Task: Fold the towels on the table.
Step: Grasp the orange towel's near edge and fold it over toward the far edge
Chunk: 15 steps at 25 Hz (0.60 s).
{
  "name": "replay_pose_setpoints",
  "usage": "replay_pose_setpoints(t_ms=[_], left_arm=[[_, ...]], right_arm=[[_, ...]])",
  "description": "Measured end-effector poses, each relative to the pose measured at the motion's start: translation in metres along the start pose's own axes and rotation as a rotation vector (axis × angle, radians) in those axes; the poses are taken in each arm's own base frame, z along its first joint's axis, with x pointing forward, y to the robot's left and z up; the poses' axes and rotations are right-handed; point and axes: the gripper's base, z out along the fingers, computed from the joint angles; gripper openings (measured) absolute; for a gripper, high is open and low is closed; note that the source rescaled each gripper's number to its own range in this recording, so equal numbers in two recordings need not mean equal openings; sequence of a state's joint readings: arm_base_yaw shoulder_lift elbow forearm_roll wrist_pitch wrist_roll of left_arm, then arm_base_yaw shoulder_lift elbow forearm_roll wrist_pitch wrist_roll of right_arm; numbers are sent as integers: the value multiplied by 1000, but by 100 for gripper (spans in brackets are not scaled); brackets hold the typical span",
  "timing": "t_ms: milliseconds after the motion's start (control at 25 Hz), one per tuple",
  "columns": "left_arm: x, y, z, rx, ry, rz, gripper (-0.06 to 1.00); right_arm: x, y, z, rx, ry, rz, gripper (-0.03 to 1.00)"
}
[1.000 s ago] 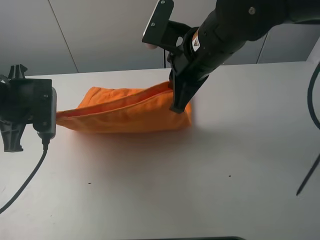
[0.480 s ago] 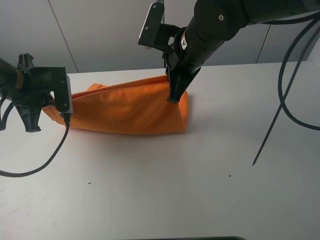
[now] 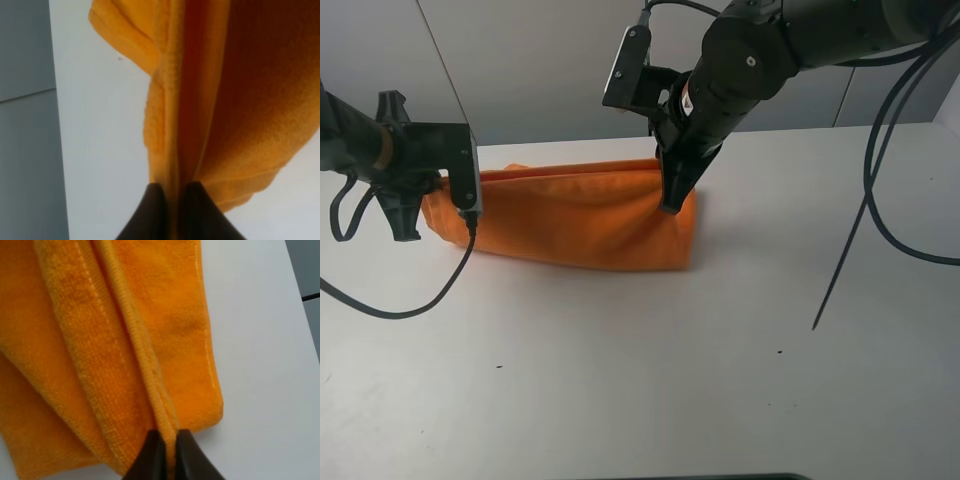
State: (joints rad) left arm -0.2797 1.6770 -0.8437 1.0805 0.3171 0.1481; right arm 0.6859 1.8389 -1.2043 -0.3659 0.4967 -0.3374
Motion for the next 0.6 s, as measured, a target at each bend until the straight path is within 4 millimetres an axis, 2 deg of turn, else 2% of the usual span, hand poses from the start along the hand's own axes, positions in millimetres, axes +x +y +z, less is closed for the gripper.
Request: replay_pose_setpoints(t_ms=[320, 600], left_arm=[[-7, 18, 12, -91, -3, 3, 0], [-11, 16, 25, -107, -11, 20, 0]], right_arm=[[0, -1, 0, 13, -2, 41, 0], [0, -2, 0, 21, 5, 48, 0]])
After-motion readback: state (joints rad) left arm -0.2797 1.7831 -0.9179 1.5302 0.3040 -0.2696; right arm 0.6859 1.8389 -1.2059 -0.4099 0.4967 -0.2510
